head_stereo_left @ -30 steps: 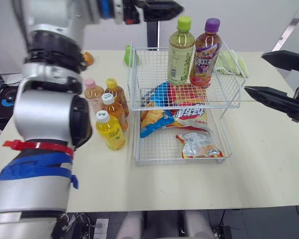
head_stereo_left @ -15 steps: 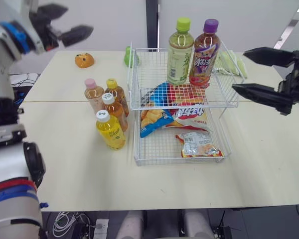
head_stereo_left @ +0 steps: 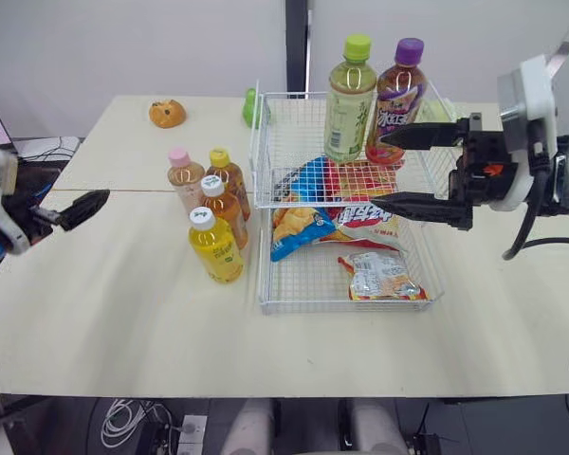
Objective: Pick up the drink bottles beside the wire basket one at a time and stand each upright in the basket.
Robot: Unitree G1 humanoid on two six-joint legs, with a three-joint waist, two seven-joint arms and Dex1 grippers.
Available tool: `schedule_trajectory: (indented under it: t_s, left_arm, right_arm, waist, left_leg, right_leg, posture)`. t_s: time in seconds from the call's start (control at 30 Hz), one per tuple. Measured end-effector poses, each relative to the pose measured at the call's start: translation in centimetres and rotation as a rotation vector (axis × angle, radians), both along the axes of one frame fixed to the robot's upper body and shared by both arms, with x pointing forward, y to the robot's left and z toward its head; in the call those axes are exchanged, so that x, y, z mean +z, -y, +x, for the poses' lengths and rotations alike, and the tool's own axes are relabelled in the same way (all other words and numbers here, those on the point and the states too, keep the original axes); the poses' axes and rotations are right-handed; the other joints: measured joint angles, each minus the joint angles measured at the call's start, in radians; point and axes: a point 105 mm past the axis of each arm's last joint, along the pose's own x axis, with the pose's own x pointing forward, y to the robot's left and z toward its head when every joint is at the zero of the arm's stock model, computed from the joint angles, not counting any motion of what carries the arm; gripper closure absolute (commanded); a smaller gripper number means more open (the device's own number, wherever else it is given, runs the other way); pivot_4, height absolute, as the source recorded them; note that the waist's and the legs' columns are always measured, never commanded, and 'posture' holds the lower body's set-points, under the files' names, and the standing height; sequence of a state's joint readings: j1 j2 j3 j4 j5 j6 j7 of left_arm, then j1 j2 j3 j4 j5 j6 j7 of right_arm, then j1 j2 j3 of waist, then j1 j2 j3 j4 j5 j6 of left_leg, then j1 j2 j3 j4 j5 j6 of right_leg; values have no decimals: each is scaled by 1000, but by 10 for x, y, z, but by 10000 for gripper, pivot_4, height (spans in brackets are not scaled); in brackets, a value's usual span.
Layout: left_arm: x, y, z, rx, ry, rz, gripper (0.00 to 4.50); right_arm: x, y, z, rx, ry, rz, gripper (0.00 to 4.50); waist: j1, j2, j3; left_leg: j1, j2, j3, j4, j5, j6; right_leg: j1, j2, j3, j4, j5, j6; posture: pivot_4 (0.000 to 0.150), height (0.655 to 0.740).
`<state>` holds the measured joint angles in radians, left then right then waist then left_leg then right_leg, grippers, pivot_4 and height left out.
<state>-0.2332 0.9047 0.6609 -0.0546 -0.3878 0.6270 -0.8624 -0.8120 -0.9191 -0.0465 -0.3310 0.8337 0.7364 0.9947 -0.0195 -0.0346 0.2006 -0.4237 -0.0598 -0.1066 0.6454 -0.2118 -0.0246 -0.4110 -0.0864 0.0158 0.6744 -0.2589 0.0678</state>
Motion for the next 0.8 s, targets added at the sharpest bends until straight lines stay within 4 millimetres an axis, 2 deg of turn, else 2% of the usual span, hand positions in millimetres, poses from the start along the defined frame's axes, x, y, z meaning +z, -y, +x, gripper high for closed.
schedule_trajectory:
  t_s: [0.17,0.23,0.43,0.7,0.8]
  left_arm:
    - [-31,-6,-17,26,-58,-32,345]
    - [-36,-6,-18,32,-67,-51,345]
    - [-12,12,-8,-3,32,-68,345]
    - [-13,32,6,-26,40,-112,345]
    - [-8,40,14,-34,66,-140,345]
  right_arm:
    - [-2,-3,-3,23,-25,-4,0]
    - [-3,-4,-3,26,-33,-4,0]
    - [-3,-7,-6,48,-30,-2,0]
    - [-2,-12,-1,-14,-19,27,0]
    - [7,-13,3,-49,8,39,0]
  waist:
    - [-5,0,0]
    - [-4,0,0]
    - [2,0,0]
    - [-6,0,0]
    - [-6,0,0]
  left_leg:
    - [1,2,1,-1,0,0]
    - [1,2,0,-1,0,0]
    - [2,1,1,-1,0,0]
    - [3,1,2,-1,0,0]
    - [3,1,1,-1,0,0]
  right_leg:
    - [0,-2,1,0,0,-1]
    - [0,-1,0,0,0,-2]
    - [1,-1,0,0,0,-2]
    - [1,0,0,1,0,-2]
    - [1,1,0,1,0,-2]
  posture:
    - [1500,7400]
    - [1500,7400]
    - [1500,7400]
    - [1500,7400]
    - [1500,7400]
